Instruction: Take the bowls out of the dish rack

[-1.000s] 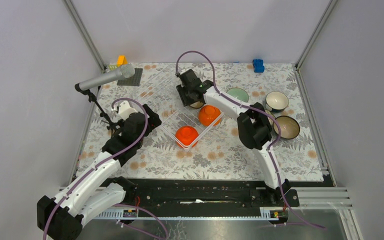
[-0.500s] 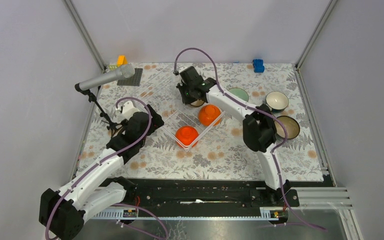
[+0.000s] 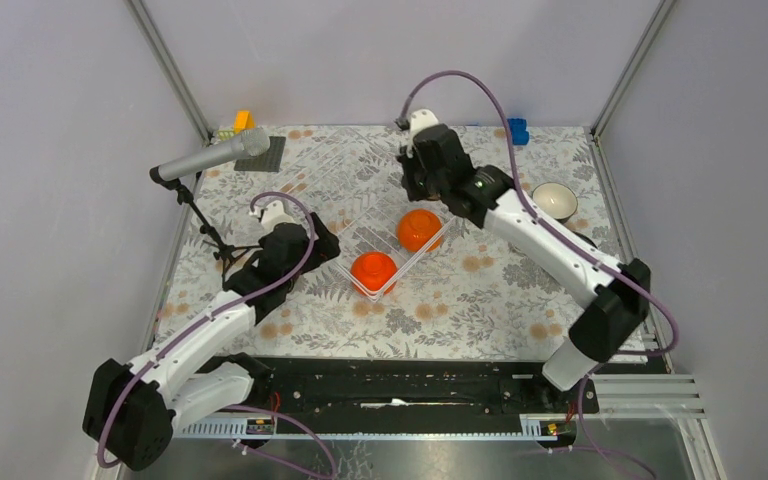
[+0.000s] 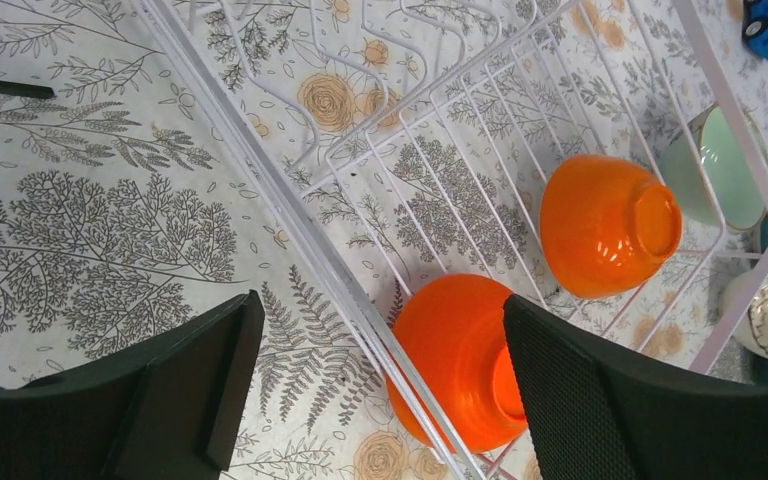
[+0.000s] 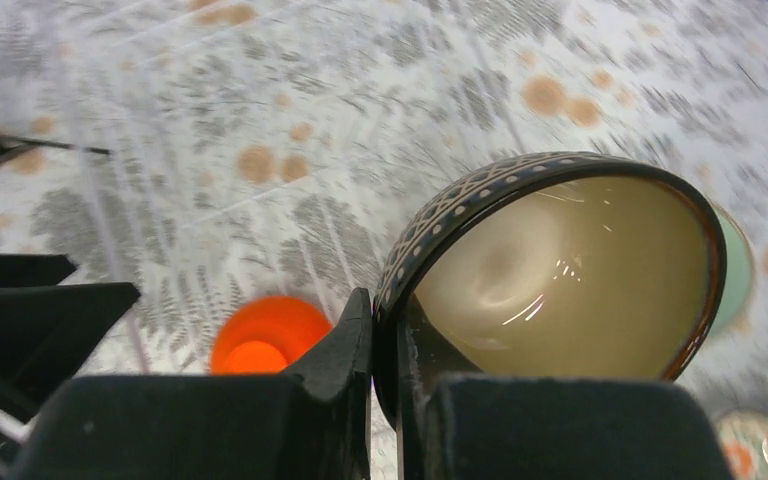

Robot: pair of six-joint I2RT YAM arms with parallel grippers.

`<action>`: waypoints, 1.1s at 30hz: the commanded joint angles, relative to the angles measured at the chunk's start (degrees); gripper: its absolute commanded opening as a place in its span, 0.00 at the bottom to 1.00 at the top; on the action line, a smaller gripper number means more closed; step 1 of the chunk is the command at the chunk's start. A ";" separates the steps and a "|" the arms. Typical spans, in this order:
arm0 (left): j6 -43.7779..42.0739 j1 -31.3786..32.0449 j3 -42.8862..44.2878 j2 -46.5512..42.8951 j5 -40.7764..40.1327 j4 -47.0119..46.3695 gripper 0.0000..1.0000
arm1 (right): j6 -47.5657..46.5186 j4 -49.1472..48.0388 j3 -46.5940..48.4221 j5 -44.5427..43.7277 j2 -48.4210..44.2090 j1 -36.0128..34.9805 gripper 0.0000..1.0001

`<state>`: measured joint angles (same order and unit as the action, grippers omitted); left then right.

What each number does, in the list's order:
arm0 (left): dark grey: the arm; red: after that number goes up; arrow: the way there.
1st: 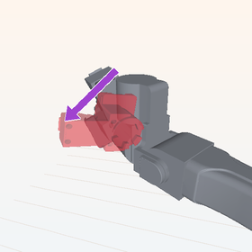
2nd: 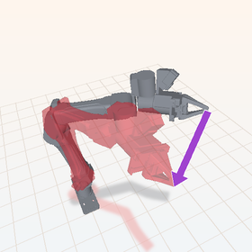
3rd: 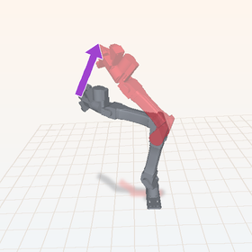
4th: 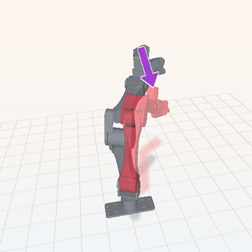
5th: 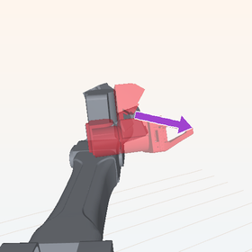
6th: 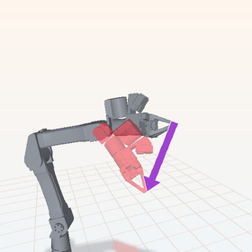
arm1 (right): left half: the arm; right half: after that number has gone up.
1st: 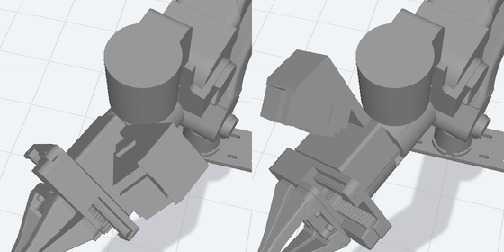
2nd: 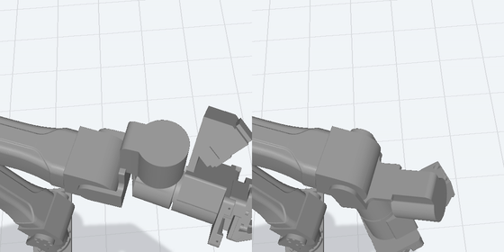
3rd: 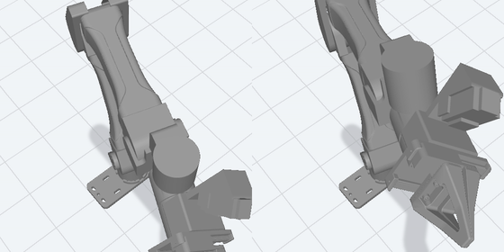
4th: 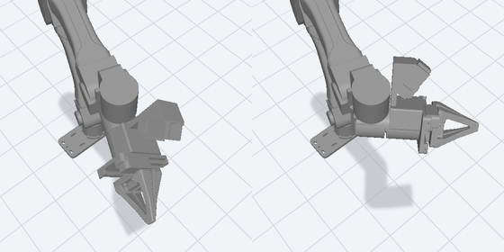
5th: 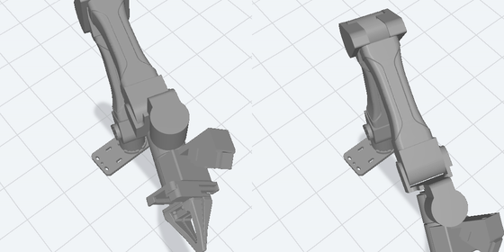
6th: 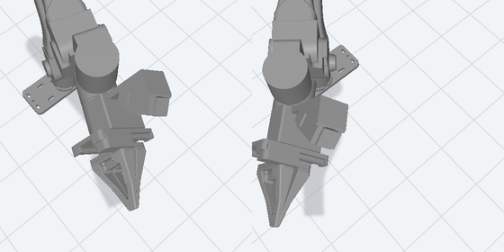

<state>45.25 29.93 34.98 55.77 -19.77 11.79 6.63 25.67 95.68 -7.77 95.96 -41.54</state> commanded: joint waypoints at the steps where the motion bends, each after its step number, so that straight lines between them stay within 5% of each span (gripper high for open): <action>1: -1.10 -0.36 0.72 1.44 2.34 -4.87 0.91 | 5.54 -4.39 -9.09 -17.20 -8.17 -0.21 0.00; 8: 0.76 -0.34 0.50 2.87 -0.02 -6.77 0.79 | 13.90 0.23 -19.60 -28.72 -14.10 -0.17 0.00; 17: 2.91 -0.79 1.15 7.08 -1.46 -6.99 0.68 | 17.95 -0.06 -35.57 -26.44 -19.21 -0.05 0.00; 28: 4.31 -2.39 3.09 11.20 -2.19 -6.58 0.49 | 19.27 -2.44 -39.33 -25.91 -14.46 3.12 0.00; 33: 4.06 -3.56 3.87 12.80 -2.24 -7.13 0.29 | 16.90 -4.03 -39.43 -22.71 -10.84 6.60 0.03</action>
<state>49.36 27.38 35.99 67.57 -20.58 7.22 25.26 25.26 55.90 -30.15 83.22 -37.36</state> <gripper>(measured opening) 0.364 0.086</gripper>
